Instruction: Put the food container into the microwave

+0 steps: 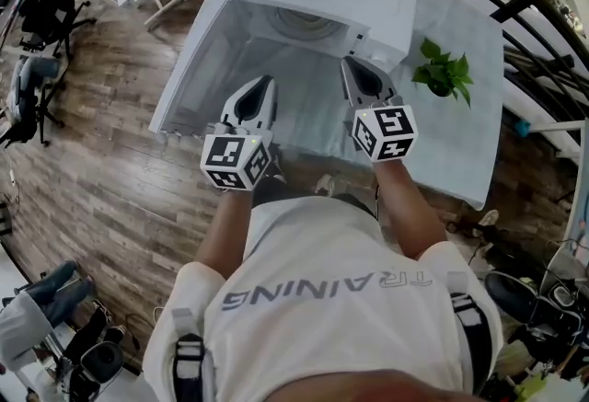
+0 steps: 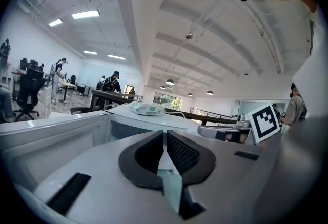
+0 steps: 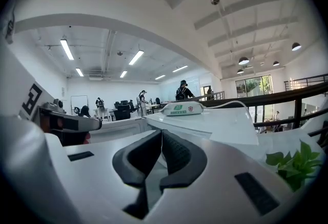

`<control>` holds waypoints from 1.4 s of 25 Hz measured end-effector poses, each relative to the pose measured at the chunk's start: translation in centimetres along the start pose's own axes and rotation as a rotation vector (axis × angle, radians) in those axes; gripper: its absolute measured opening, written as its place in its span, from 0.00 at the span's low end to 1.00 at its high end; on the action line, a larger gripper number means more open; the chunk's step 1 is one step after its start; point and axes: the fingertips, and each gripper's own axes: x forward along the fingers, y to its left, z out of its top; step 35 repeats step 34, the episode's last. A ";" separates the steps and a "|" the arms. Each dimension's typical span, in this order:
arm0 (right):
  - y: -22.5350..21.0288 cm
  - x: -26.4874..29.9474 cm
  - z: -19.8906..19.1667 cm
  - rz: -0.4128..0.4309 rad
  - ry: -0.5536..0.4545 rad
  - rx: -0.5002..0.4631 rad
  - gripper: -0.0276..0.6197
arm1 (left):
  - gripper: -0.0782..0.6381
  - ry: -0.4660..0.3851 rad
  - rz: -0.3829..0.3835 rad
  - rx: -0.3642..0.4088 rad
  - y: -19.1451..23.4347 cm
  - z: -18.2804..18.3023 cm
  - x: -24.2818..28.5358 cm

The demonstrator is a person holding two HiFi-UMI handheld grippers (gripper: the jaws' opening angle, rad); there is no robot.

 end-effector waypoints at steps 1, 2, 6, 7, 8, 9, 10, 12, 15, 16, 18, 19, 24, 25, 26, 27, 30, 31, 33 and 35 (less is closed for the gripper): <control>-0.3 -0.8 0.5 -0.003 -0.011 -0.003 0.08 | 0.18 -0.006 0.001 0.013 -0.5 0.1 0.0; -0.6 -1.6 0.9 -0.005 -0.022 -0.006 0.08 | 0.18 -0.009 0.002 0.025 -1.0 0.2 0.0; -1.8 -4.5 2.3 -0.003 -0.049 -0.017 0.08 | 0.18 -0.023 0.009 0.053 -2.8 0.3 0.1; -2.0 -5.0 2.7 -0.001 -0.057 -0.020 0.08 | 0.18 -0.029 0.010 0.057 -3.3 0.5 0.0; -2.2 -5.6 3.1 0.001 -0.065 -0.025 0.08 | 0.18 -0.037 0.010 0.063 -3.8 0.8 0.0; -2.4 -6.0 3.4 0.001 -0.070 -0.031 0.08 | 0.18 -0.044 0.009 0.068 -4.2 1.0 -0.1; -2.5 -6.4 3.6 0.000 -0.071 -0.040 0.08 | 0.18 -0.050 0.008 0.073 -4.6 1.3 -0.3; -2.6 -6.8 3.7 -0.003 -0.070 -0.050 0.08 | 0.18 -0.058 0.010 0.081 -5.2 1.6 -0.6; -2.6 -7.1 3.6 0.005 -0.066 -0.044 0.08 | 0.18 -0.065 0.012 0.079 -5.7 2.0 -0.7; -2.6 -7.1 3.5 0.008 -0.064 -0.041 0.08 | 0.18 -0.066 0.013 0.077 -5.8 2.1 -0.8; -2.6 -7.1 3.4 0.014 -0.061 -0.035 0.08 | 0.18 -0.067 0.013 0.076 -6.0 2.1 -0.8; -2.5 -7.1 3.3 0.017 -0.060 -0.033 0.08 | 0.18 -0.066 0.013 0.075 -6.0 2.1 -0.8; -2.4 -7.0 3.0 0.030 -0.050 -0.035 0.08 | 0.18 -0.063 -0.002 0.064 -6.4 2.4 -0.9; -2.3 -6.9 2.9 0.034 -0.048 -0.034 0.08 | 0.18 -0.063 -0.002 0.062 -6.4 2.4 -0.9; -2.2 -6.9 2.9 0.037 -0.047 -0.033 0.08 | 0.18 -0.063 -0.002 0.060 -6.3 2.5 -0.9; -2.1 -6.9 2.8 0.041 -0.046 -0.032 0.08 | 0.18 -0.062 -0.002 0.058 -6.3 2.4 -1.0; -1.7 -6.8 2.6 0.050 -0.044 -0.034 0.08 | 0.18 -0.061 -0.007 0.049 -6.2 2.2 -1.0; -1.6 -6.7 2.5 0.053 -0.043 -0.033 0.08 | 0.18 -0.061 -0.009 0.048 -6.2 2.2 -1.0; -1.5 -6.4 2.5 0.057 -0.043 -0.030 0.08 | 0.18 -0.062 -0.012 0.048 -6.1 2.3 -1.0; -1.4 -6.3 2.4 0.059 -0.042 -0.029 0.08 | 0.18 -0.063 -0.013 0.048 -6.0 2.3 -1.0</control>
